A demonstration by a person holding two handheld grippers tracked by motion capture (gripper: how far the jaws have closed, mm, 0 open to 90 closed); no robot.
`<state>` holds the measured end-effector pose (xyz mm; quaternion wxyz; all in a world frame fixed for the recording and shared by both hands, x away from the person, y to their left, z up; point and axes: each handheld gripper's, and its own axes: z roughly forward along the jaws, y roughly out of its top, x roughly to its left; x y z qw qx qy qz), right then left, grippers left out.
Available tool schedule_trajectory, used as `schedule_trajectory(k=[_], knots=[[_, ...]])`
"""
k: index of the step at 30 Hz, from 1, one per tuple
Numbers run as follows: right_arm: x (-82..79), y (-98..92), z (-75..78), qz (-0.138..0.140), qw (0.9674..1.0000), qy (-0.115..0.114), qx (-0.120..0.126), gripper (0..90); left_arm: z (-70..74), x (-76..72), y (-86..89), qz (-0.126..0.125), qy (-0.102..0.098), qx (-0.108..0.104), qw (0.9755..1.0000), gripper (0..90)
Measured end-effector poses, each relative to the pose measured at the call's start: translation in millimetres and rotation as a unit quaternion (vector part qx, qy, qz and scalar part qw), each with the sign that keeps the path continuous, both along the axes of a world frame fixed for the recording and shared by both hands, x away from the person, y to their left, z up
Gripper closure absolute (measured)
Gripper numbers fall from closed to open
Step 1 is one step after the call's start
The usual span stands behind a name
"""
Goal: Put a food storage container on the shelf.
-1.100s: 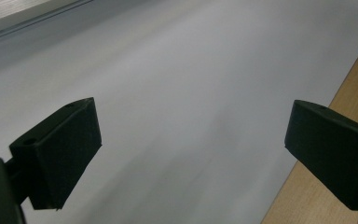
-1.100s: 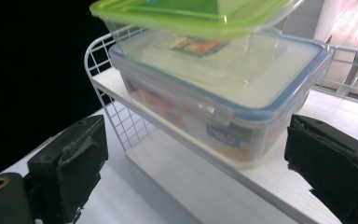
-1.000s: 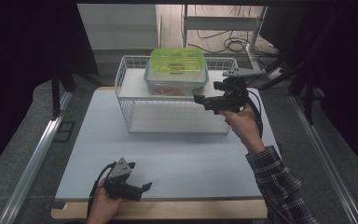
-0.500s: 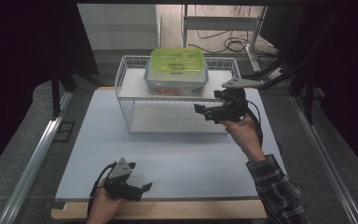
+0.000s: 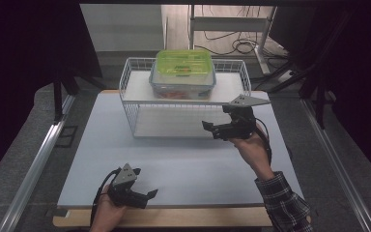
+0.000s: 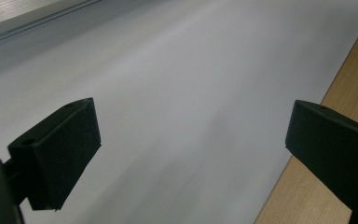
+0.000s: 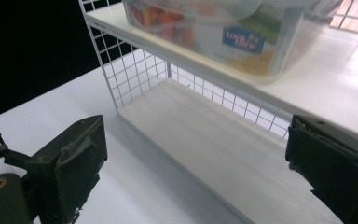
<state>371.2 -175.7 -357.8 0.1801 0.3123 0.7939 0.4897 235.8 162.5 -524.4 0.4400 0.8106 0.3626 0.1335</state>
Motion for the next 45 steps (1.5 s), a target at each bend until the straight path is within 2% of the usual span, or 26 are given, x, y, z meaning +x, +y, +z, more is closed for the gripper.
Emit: schedule_trajectory(k=[16, 21, 23, 27, 45], knots=[[-13.4, -6.4, -29.5, -0.005, 0.9999, -0.002, -0.009, 2.0, -0.3, 0.0, -0.4, 0.000, 0.000, 0.001, 1.0000, 3.2], [-17.6, -6.8, -38.7, -0.004, 0.9996, -0.003, -0.026, 1.0, -0.4, -0.1, -0.8, 0.000, 0.001, 0.001, 1.0000, 3.2], [-18.9, -7.0, -40.3, -0.005, 0.9995, -0.005, -0.030, 0.8, -0.2, -0.3, -0.9, -0.001, 0.001, 0.000, 1.0000, 3.2], [-21.7, -8.5, -43.3, -0.004, 0.9998, -0.001, -0.020, 0.7, -0.1, -0.3, -0.6, -0.001, 0.001, 0.000, 1.0000, 3.2], [-43.0, -26.3, -58.3, -0.018, 0.9994, 0.001, -0.029, 0.1, 1.9, -1.7, -0.1, -0.001, -0.006, -0.002, 1.0000, 4.1]])
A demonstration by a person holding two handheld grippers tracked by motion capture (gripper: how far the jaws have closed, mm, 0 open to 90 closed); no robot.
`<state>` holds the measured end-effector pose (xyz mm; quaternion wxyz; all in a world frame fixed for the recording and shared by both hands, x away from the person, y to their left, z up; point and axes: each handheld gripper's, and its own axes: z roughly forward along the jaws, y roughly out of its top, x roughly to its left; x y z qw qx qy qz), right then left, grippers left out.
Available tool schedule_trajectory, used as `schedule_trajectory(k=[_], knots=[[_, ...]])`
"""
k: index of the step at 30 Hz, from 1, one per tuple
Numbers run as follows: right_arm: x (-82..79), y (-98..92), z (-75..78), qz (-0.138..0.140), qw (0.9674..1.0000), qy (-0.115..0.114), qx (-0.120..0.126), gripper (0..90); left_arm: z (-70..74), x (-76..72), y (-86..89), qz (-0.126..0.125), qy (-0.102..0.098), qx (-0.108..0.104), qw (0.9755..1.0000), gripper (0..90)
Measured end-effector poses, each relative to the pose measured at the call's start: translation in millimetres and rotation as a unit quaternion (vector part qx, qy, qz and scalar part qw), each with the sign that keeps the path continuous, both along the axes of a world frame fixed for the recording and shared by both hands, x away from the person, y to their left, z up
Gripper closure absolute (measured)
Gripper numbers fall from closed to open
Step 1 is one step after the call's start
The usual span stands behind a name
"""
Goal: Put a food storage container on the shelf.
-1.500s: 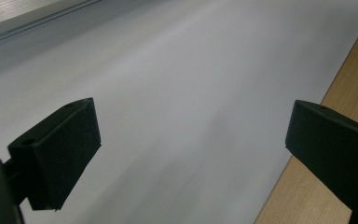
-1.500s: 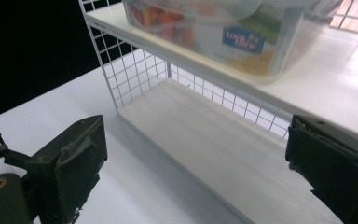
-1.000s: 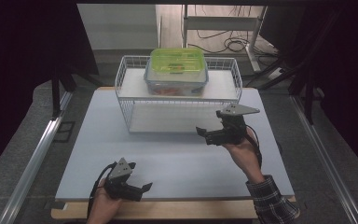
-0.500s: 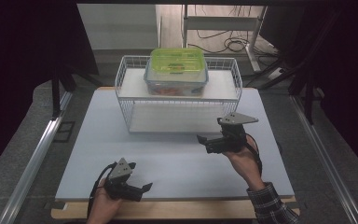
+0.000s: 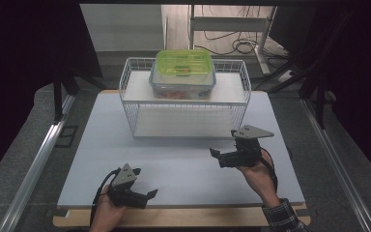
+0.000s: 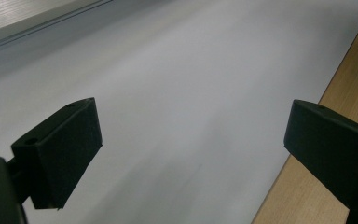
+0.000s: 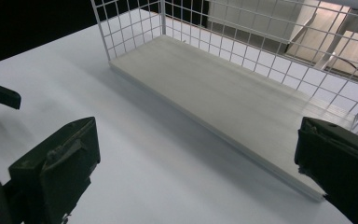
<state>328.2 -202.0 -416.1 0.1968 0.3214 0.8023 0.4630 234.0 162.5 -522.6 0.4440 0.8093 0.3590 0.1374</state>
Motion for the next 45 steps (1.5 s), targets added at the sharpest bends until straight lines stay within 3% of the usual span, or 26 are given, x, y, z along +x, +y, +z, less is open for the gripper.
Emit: schedule_trajectory(k=[13, 36, 45], knots=[[-13.1, -10.9, -13.1, -0.008, 0.9999, 0.008, -0.007, 0.1, 0.1, -0.1, 1.4, 0.006, -0.005, 0.003, 1.0000, 3.4], [-30.9, -43.1, -52.7, -0.035, 0.9988, 0.029, -0.020, 0.2, -1.0, 0.2, 0.1, 0.005, -0.003, 0.010, 0.9999, 3.3], [-33.3, -51.4, -77.5, -0.049, 0.9966, 0.047, -0.048, 0.1, -1.7, 0.2, -0.8, 0.008, -0.002, 0.016, 0.9998, 2.7]])
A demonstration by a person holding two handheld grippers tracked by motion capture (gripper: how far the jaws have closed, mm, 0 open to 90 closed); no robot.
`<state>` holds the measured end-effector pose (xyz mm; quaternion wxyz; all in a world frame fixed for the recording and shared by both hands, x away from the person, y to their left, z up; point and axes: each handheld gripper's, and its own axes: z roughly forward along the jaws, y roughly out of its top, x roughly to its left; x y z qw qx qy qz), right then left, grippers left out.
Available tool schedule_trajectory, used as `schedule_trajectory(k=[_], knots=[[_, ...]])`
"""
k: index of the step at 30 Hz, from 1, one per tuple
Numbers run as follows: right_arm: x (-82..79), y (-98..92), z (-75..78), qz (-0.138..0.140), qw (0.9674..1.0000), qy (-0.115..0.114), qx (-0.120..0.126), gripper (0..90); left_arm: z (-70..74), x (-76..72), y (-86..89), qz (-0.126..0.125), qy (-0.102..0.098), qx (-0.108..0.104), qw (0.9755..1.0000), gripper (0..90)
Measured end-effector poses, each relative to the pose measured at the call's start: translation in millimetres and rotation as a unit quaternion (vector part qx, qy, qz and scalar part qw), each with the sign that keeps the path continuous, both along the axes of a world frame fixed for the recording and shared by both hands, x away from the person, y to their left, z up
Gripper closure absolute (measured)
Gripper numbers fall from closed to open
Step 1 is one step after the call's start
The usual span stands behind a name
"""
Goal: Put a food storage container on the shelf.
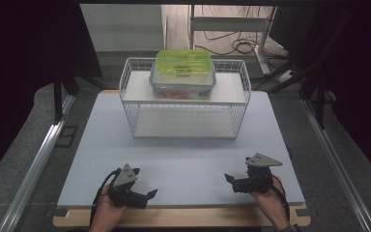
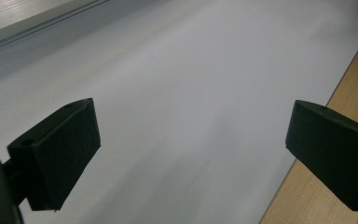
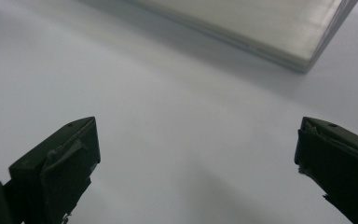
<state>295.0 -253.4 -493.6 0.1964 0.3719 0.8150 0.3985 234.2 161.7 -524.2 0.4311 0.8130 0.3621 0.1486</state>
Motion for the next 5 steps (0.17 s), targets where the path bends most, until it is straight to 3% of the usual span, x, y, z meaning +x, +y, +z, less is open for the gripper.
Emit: schedule_trajectory(k=[5], knots=[[3.3, -0.5, -8.2, -0.005, 0.9998, 0.016, -0.014, 0.1, 0.7, 1.1, 2.1, 0.011, -0.004, -0.001, 0.9999, 0.6]])
